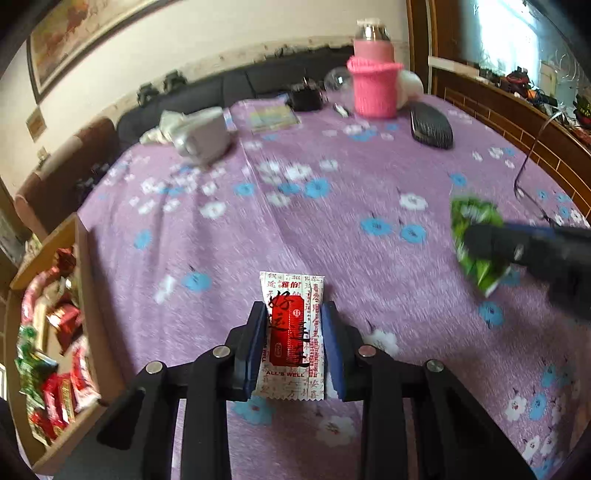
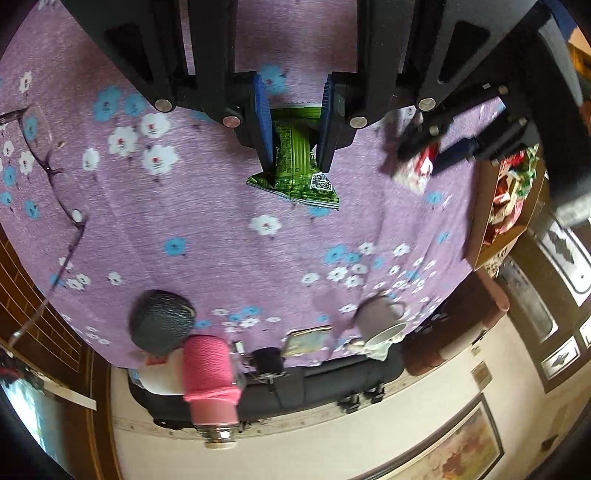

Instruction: Organize snacks

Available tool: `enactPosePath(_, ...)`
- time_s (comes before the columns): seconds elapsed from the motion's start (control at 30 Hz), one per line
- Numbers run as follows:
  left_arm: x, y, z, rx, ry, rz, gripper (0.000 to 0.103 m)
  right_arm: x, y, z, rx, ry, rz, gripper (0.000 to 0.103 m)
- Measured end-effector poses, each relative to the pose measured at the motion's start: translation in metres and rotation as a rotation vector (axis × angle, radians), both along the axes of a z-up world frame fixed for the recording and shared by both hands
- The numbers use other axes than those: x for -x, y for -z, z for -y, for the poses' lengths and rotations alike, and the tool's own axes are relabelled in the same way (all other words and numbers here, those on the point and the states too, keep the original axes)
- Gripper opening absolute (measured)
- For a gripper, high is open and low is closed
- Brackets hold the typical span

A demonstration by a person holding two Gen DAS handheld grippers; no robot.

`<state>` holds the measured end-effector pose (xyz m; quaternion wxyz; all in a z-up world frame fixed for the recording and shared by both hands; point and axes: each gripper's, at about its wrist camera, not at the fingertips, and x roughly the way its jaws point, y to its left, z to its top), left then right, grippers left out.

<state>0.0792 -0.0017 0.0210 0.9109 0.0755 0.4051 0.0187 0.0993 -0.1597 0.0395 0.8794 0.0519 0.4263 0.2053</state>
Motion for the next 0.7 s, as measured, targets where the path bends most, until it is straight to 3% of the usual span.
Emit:
enactPosePath(0.23, 0.007, -0.01, 0.001, -0.029, -0.006, 0.081, 0.029, 0.001, 0.001, -0.003, -0.016, -0.002, 0.004, 0.024)
enactPosePath(0.7, 0.014, -0.014, 0.007, -0.084, -0.009, 0.135, 0.029, 0.002, -0.001, 0.0, -0.013, 0.006, 0.013, 0.024)
